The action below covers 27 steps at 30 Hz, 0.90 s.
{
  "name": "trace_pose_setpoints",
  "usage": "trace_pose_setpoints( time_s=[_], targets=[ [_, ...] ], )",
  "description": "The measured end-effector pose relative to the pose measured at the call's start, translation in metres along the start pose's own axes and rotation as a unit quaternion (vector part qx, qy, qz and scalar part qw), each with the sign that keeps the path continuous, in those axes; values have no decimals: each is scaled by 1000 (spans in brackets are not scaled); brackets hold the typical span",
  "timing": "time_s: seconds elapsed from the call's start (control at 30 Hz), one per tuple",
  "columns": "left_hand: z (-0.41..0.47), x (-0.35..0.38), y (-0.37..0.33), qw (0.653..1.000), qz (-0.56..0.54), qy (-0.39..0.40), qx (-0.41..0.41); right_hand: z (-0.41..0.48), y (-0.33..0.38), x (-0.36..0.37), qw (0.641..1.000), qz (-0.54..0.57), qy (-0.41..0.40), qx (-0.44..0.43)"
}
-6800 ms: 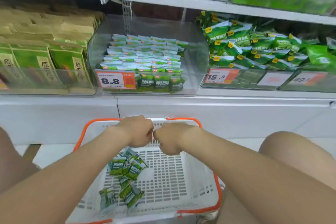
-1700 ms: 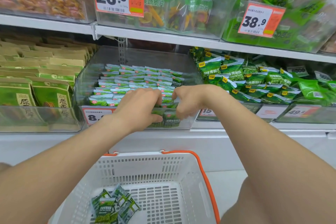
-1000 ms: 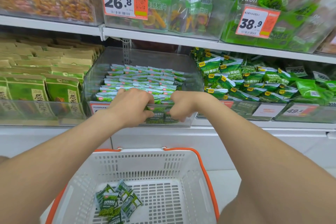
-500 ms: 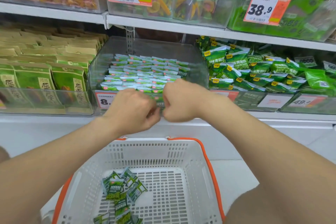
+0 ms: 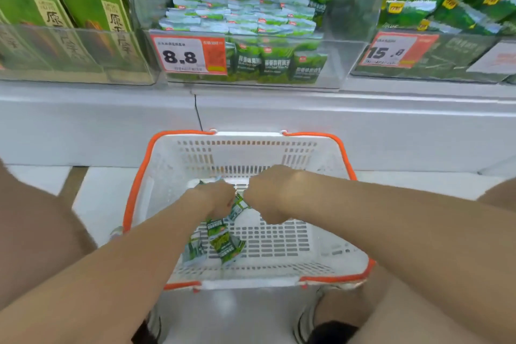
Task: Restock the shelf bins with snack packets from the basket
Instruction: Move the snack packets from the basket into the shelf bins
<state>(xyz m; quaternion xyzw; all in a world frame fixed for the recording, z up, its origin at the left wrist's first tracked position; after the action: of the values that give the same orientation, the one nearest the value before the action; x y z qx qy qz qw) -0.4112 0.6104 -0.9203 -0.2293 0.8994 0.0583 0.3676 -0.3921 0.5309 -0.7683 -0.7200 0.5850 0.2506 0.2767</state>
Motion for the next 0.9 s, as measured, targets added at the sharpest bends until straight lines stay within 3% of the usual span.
trace_pose_setpoints(
  time_s=[0.13,0.2,0.47,0.67,0.73,0.8,0.9],
  targets=[
    [1,55,-17,986,0,163,24,18,10,7,1000,-15,7,-22],
    [4,67,-25,980,-30,196,31,21,10,6,999,-16,11,-30],
    [24,82,-32,990,35,128,43,29,-6,6,998,-47,5,-28],
    [27,49,-19,986,-121,112,27,24,-13,-3,999,-34,-9,-19],
    [24,26,-12,961,-259,99,13,15,-18,-9,1000,-17,-22,-15],
    [14,-1,-12,908,-412,77,21,3,-31,-13,999,9,-35,9],
    [-13,-48,-21,833,-548,29,66,-16,-64,-14,993,68,-62,68]
  ],
)
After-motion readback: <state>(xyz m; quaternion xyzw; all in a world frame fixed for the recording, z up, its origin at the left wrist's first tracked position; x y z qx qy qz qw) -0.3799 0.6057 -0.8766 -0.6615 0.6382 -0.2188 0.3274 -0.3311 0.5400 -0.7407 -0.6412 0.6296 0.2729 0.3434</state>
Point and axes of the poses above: each hand's wrist, its own z-axis towards the middle knuckle, its own x-axis out of the palm, y = z × x, the point moved 10 cm from there along z, towards the middle knuckle, and after that the axes turned 3 degrees about -x, right-handed, at the moved point
